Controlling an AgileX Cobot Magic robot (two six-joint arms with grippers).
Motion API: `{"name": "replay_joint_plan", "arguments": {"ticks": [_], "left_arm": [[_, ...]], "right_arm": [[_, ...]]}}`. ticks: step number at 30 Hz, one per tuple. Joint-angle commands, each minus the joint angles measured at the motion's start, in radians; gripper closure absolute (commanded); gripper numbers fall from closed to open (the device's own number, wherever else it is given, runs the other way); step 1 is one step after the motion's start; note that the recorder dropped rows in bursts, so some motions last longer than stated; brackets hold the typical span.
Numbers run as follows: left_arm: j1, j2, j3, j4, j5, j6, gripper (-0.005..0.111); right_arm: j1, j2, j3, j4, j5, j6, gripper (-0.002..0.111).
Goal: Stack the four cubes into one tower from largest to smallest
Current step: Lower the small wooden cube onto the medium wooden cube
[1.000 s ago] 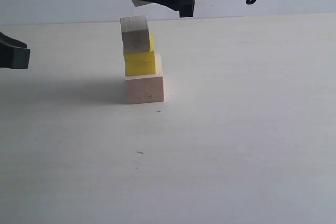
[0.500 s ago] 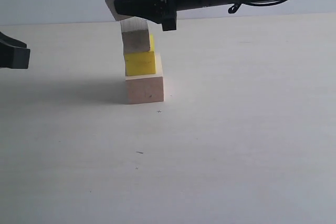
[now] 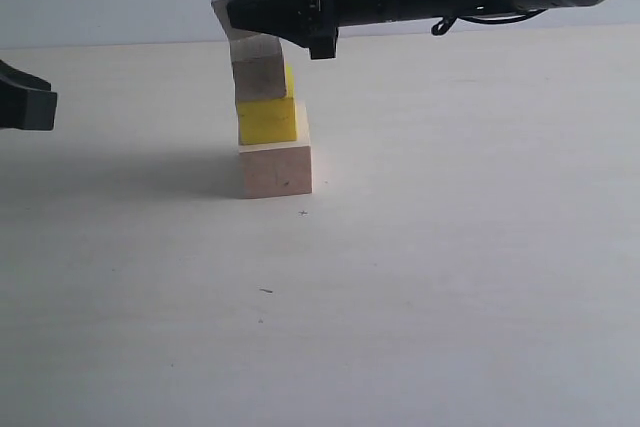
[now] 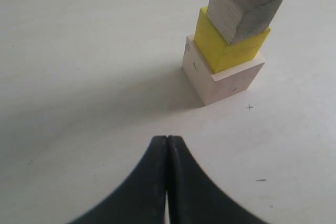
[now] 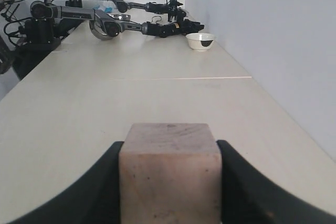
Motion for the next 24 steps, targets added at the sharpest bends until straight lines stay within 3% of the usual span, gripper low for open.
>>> {"name": "replay_joint_plan", "arguments": {"ticks": [1,10,24], "left_arm": [[-0.005,0.001,0.005,0.008,-0.013,0.005,0.107],[-0.005,0.001,0.005,0.008,-0.009,0.005,0.107],[-0.005,0.001,0.005,0.008,-0.016,0.005,0.107]], "right_arm": [[-0.012,0.005,-0.026,0.022,0.01,-0.012,0.108],[-0.016,0.005,-0.025,-0.095,0.01,0.029,0.108],[-0.016,0.007,-0.025,-0.044,0.01,0.001,0.108]]}}
